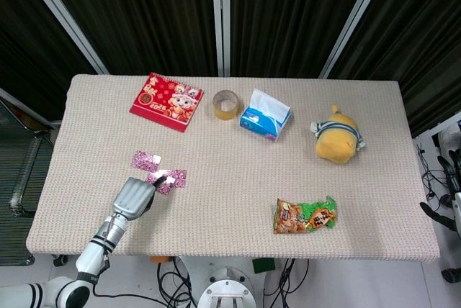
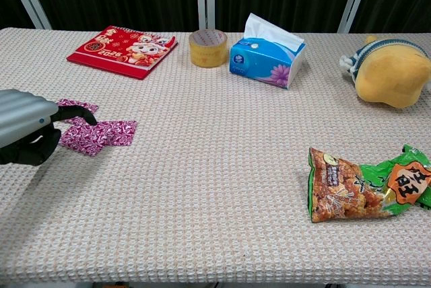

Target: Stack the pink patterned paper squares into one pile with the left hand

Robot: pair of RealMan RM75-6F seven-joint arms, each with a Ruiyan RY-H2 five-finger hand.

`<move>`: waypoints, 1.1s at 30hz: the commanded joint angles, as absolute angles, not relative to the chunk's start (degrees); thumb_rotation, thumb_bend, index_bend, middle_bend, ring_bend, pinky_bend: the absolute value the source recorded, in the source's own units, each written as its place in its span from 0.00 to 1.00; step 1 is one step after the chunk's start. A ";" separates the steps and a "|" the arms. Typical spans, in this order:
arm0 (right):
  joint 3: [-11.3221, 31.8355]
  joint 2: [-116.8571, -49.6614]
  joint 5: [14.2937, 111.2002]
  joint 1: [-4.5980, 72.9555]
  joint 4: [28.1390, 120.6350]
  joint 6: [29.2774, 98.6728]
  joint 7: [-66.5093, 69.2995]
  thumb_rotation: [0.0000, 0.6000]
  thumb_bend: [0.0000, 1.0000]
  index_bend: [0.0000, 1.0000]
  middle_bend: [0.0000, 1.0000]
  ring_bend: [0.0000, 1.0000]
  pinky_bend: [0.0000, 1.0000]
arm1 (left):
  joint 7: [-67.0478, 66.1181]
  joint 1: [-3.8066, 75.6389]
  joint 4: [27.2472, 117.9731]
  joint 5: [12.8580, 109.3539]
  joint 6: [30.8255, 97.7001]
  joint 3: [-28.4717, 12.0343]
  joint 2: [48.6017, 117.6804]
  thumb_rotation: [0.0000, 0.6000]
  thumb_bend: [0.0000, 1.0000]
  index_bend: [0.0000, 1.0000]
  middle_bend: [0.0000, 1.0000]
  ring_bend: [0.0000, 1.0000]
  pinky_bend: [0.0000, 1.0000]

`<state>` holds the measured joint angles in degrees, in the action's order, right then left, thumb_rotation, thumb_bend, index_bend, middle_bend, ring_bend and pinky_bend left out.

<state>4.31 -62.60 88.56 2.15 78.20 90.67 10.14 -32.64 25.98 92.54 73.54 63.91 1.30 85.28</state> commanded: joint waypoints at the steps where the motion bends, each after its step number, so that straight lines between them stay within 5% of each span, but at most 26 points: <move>1: 4.25 -63.17 88.25 1.88 77.30 90.76 10.83 1.00 0.33 0.00 0.00 0.00 0.00 | -33.10 26.14 92.15 72.97 63.32 1.42 85.39 1.00 0.76 0.21 0.90 0.83 0.88; 33: 4.09 -63.84 88.14 1.54 76.91 90.72 9.78 1.00 0.33 0.00 0.00 0.00 0.00 | -35.67 27.18 88.29 67.78 60.19 1.50 85.96 1.00 0.76 0.22 0.90 0.83 0.87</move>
